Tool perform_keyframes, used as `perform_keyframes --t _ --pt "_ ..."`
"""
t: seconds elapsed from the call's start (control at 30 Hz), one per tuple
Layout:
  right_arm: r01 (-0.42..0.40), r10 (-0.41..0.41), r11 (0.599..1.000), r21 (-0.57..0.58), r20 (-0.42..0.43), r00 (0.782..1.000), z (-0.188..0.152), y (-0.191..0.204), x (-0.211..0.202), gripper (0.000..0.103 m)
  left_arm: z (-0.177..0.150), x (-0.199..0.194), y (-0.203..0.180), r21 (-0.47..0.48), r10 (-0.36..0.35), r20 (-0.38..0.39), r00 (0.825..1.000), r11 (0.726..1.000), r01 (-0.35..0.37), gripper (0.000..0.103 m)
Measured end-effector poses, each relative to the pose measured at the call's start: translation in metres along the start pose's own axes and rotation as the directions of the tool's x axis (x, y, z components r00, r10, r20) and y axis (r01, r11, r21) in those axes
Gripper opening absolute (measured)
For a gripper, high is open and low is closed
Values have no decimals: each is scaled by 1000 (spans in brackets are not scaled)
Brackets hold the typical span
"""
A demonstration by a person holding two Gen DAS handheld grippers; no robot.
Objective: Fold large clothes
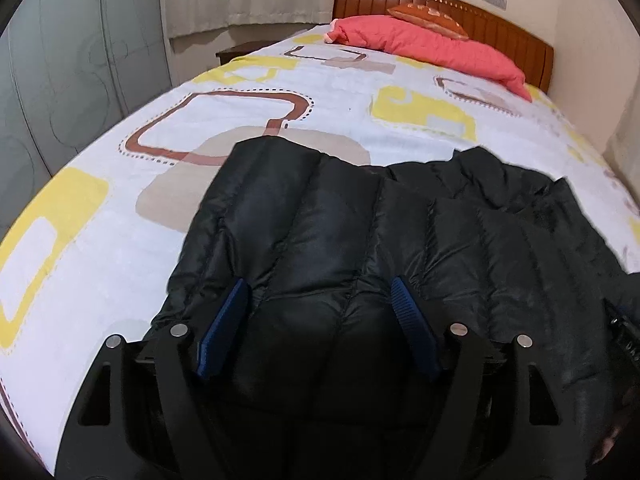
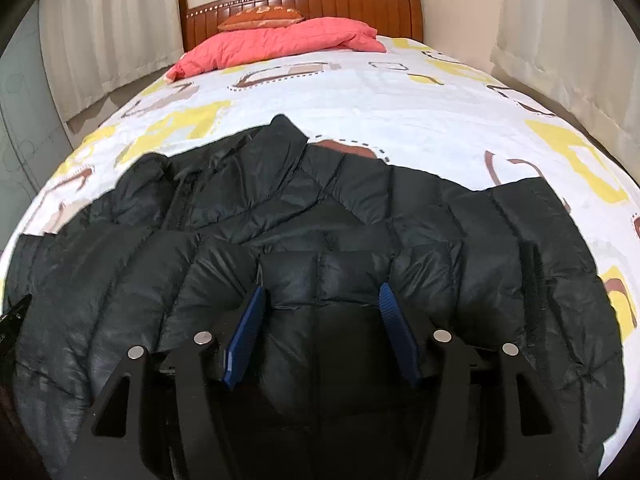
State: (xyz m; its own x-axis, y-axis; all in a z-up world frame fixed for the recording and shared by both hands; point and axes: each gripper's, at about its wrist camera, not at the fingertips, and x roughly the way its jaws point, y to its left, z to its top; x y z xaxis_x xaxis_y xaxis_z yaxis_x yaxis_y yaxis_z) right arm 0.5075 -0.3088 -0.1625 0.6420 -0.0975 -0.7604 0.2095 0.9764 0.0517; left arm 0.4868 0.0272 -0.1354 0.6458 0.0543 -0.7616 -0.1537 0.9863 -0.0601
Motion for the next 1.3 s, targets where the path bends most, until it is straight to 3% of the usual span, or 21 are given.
perform_keyframes --t 0.13,0.33,0.6,0.73,0.87,0.93,1.1,1.2,1.3 --pt "-69 68 996 60 16 998 -15 -24 -37 61 -12 -35 22 -32 -39 12 999 999 39 77" --pt "-52 51 991 121 14 999 -62 -81 -101 61 -64 -94 83 -158 -41 -10 999 987 39 78" --pt "-3 7 976 219 -17 1000 -146 -150 -177 61 -159 -162 162 -356 -67 -73 995 934 37 78" --pt "-5 18 960 280 -45 999 -196 -181 -206 61 -208 -185 185 -433 -134 -112 985 899 73 78" --pt "-54 87 927 372 -73 994 -240 -203 -224 61 -251 -206 203 -514 -224 -95 970 845 145 78" --pt "-89 130 908 409 -73 989 -259 -206 -231 61 -267 -223 205 -519 -240 -60 969 837 175 78" --pt "-223 263 847 483 -16 965 -301 -205 -255 61 -299 -240 207 -611 -329 -28 944 753 245 78" --pt "-283 321 817 503 12 947 -315 -200 -265 61 -311 -249 198 -615 -374 -13 927 734 288 78" --pt "-352 391 762 544 49 919 -329 -202 -271 61 -316 -253 194 -617 -406 15 914 716 328 74"
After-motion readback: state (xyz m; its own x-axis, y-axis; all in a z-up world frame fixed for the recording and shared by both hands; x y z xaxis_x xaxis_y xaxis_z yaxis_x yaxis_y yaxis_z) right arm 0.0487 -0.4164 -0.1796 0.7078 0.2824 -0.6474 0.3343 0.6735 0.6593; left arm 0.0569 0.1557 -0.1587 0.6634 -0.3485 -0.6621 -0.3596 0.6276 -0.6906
